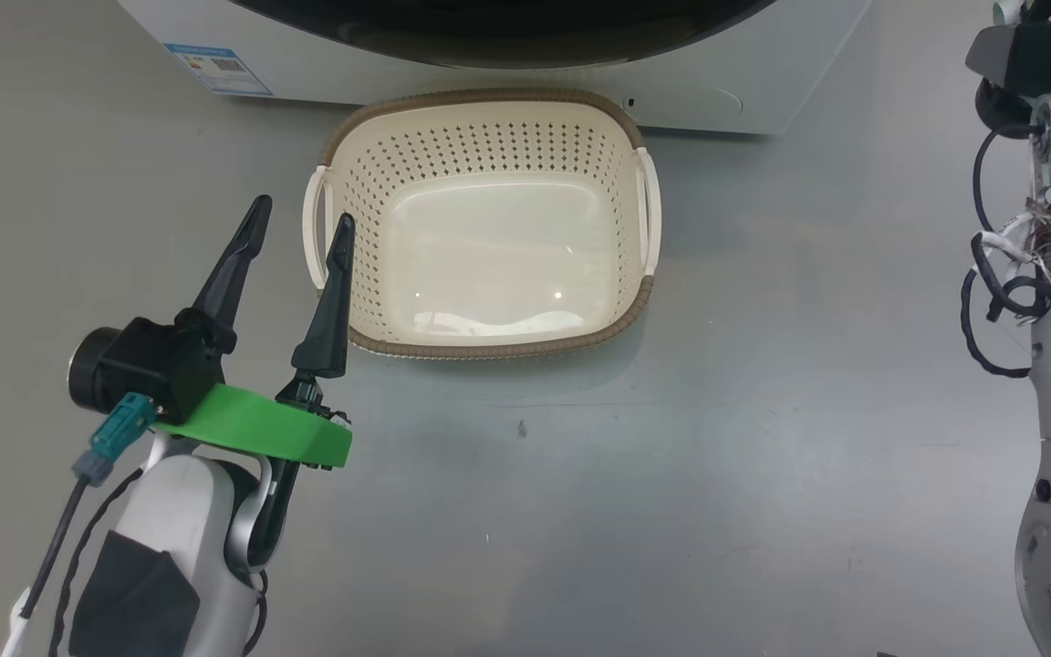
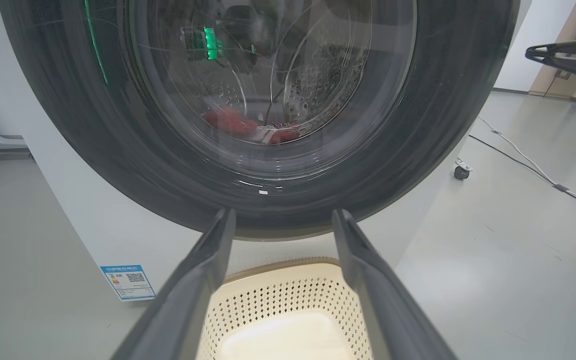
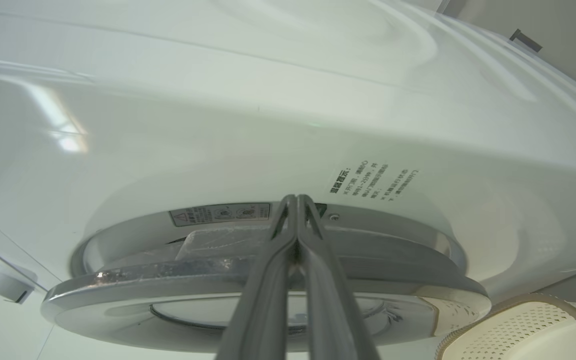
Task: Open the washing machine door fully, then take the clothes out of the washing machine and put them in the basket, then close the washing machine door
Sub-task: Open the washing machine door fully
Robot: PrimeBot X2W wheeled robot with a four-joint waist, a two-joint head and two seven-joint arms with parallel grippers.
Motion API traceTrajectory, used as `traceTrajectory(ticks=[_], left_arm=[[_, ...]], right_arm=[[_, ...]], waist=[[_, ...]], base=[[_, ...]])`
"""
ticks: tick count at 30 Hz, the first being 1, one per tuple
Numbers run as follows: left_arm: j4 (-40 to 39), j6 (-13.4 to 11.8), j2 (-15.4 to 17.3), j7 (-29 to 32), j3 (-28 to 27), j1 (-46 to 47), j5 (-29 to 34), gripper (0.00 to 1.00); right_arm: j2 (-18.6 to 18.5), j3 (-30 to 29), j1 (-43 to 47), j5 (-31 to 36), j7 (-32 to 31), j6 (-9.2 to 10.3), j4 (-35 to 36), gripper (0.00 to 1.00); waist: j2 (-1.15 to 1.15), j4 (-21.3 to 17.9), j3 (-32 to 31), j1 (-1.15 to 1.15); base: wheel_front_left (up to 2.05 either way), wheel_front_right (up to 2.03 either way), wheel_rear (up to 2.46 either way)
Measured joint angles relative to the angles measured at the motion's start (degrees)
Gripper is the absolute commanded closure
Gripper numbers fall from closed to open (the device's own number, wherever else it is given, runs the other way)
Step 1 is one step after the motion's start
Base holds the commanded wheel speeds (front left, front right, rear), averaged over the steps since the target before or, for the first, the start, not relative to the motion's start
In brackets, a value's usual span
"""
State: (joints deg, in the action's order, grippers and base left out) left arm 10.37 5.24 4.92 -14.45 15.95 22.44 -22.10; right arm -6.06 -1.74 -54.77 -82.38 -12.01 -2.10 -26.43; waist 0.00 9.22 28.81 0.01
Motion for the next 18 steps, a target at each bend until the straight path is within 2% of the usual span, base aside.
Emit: traceTrajectory(ticks=[8,18], left_arm=[[0.16,0.41,-0.11,0.0,0.2,0.71,0.05,0.0],[0.55,0.63,-0.62,0.0,0.73,2.01,0.24,0.0]], right_arm=[[-2.47,2.88,-5.7,-0.29,-6.49,1.79,-1.94,1.0],[-4.01,5.52,-10.8,-0.22,-12.05,2.8,-4.75,1.0]], waist=[[0.0,0.88,1.86,0.0],[0.0,1.41,3.08,0.0]], base=[[0.0,0.0,0.0],[0.0,0.0,0.0]])
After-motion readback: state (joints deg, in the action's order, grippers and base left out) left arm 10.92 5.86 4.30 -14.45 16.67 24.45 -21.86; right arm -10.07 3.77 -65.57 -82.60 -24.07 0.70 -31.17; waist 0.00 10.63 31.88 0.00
